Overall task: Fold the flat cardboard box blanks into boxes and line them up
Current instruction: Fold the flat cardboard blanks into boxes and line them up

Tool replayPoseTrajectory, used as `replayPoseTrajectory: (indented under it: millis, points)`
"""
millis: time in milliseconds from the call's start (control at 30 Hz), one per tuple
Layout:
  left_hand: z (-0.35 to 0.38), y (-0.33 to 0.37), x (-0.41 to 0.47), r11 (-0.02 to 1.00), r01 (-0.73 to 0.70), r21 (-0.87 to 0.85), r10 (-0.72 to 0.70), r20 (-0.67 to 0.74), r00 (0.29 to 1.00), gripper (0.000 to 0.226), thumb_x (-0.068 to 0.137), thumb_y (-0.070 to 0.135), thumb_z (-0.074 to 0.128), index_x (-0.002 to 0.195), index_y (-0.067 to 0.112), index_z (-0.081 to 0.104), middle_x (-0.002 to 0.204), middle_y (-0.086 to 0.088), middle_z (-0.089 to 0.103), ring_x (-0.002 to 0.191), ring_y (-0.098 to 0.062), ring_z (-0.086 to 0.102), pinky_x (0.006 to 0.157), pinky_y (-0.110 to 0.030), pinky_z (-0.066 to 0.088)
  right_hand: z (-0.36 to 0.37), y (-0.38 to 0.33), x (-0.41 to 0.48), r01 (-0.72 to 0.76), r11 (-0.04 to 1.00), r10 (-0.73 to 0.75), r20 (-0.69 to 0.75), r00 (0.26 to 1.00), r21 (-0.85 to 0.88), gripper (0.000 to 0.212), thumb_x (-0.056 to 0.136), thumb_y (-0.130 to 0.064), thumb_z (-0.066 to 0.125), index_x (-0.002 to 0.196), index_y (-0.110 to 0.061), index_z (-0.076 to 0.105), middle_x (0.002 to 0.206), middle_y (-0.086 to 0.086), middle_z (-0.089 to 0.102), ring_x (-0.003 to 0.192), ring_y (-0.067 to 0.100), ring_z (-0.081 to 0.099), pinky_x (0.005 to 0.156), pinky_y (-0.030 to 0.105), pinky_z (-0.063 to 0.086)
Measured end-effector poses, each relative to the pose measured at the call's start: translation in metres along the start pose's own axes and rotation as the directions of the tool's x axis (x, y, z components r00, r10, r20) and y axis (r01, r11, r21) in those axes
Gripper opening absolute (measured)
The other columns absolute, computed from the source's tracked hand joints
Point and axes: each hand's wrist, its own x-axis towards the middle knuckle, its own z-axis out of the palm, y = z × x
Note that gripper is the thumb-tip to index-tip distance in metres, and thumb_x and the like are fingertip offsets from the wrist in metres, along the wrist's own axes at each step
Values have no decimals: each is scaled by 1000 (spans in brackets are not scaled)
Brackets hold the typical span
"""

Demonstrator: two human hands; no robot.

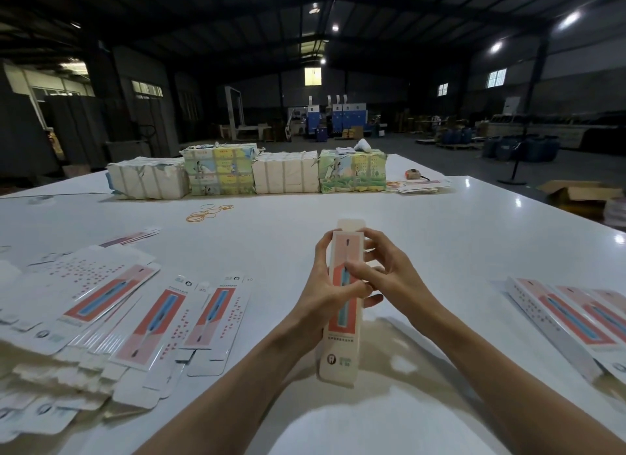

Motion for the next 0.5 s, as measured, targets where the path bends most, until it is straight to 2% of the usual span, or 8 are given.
replayPoseTrajectory:
  millis: [67, 167, 233, 333, 400, 467, 500]
  points:
    - [-2, 0, -2, 999, 19, 42, -19, 11, 1000, 93, 73, 34, 84, 134, 70, 24, 123, 24, 54, 102, 13, 66, 63, -10, 55, -2, 1, 0, -32, 999, 31, 16, 999, 16, 50, 93, -39, 77, 136, -37, 52, 113, -4, 67, 97, 22, 76, 65, 37, 65]
    - [-4, -1, -2, 997, 61, 47, -63, 44, 997, 92, 71, 34, 85, 128, 72, 23, 122, 16, 57, 101, 9, 68, 64, -14, 57, -3, 4, 0, -64, 998, 64, 24, 998, -6, 47, 91, -43, 75, 132, -32, 55, 114, -2, 67, 100, 21, 73, 70, 35, 65]
    - [-5, -3, -2, 996, 89, 28, -91, 70, 993, 94, 70, 31, 87, 127, 72, 24, 123, 8, 59, 101, 0, 73, 66, -19, 60, -4, 5, 1, -53, 999, 53, -9, 999, -4, 42, 95, -48, 69, 130, -28, 57, 115, -1, 70, 102, 19, 73, 78, 33, 64]
    - [-5, -2, -4, 991, 131, 39, -135, 133, 982, 98, 73, 30, 90, 133, 70, 24, 130, 5, 57, 106, -20, 76, 77, -33, 65, -10, 8, 7, -63, 994, 78, -184, 980, 87, 28, 107, -41, 54, 130, -26, 57, 106, -1, 76, 94, 22, 76, 81, 30, 63]
    - [-3, -1, -6, 990, 122, 66, -132, 171, 976, 98, 73, 33, 91, 138, 65, 24, 130, 8, 55, 108, -15, 74, 77, -32, 64, -16, 11, 10, -90, 992, 109, -249, 962, 86, 23, 109, -33, 53, 130, -25, 58, 100, 2, 77, 86, 25, 77, 77, 28, 63]
    - [-1, 0, -7, 989, 111, 96, -128, 201, 971, 97, 74, 35, 91, 141, 60, 25, 129, 8, 55, 110, -9, 72, 76, -28, 63, -19, 15, 10, -82, 996, 84, -228, 970, 21, 22, 108, -27, 56, 127, -19, 63, 101, 3, 77, 85, 29, 76, 74, 30, 64]
    - [-2, 0, -7, 989, 118, 94, -136, 222, 966, 96, 76, 32, 90, 141, 59, 26, 130, 7, 54, 109, -12, 73, 76, -29, 64, -20, 17, 10, -68, 998, 64, -218, 974, -9, 22, 107, -25, 58, 125, -17, 66, 102, 2, 76, 86, 29, 76, 73, 31, 64]
